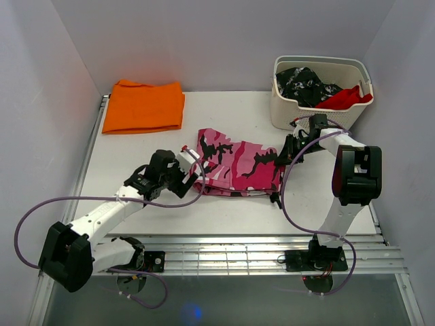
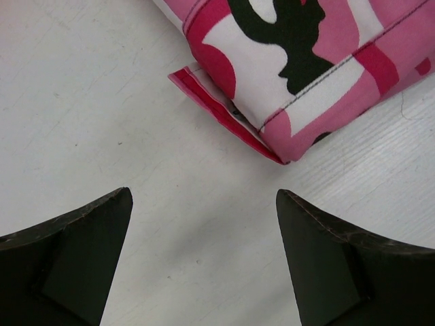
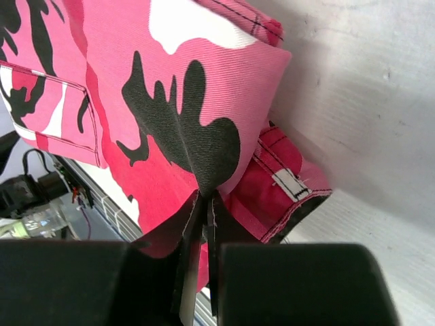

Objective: Fold and stack the trousers
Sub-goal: Fold the trousers

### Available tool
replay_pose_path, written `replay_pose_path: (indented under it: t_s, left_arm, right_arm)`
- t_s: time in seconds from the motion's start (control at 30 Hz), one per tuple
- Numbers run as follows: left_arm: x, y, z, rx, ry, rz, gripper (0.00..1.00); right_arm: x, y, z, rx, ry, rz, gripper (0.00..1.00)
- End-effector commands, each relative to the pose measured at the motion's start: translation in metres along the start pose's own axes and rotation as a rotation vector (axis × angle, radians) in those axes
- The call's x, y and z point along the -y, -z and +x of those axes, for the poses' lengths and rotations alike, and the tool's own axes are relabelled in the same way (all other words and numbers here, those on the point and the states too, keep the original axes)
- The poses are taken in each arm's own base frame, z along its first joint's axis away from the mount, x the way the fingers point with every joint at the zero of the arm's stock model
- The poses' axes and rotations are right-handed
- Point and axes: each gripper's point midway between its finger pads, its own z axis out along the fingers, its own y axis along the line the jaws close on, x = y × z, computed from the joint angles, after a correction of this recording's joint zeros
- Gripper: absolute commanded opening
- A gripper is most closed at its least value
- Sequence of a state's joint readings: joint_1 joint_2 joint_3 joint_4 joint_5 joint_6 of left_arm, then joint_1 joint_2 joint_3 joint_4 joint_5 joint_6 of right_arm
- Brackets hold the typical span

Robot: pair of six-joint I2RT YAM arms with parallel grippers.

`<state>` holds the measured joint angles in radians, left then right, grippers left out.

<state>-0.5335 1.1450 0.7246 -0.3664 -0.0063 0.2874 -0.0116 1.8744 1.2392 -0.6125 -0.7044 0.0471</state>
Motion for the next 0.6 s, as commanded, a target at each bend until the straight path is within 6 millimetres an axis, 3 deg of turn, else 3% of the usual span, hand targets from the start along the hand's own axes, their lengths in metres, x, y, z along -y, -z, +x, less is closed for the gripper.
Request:
replay_pose_path:
  t_s: [0.0, 0.3, 0.43, 0.57]
  left_arm:
    - [0.007, 0.001, 0.001, 0.079, -0.048, 0.026, 0.98]
    - [0.014, -0.023, -0.016, 0.213, -0.102, -0.031, 0.98]
    - [0.041, -0.033, -0.014, 0.227, -0.137, -0.007, 0.98]
    - [0.049, -0.035, -0.017, 0.245, -0.151, -0.054, 0.98]
  right_arm:
    - [-0.016, 0.008, -0.016, 0.036, 0.038, -0.025, 0.08]
    - [-0.018, 0.009, -0.011, 0.029, 0.037, -0.033, 0.08]
    - [-0.020, 0.010, -0.010, 0.026, 0.042, -0.037, 0.08]
    - [-0.021, 0.011, -0.009, 0.023, 0.050, -0.040, 0.08]
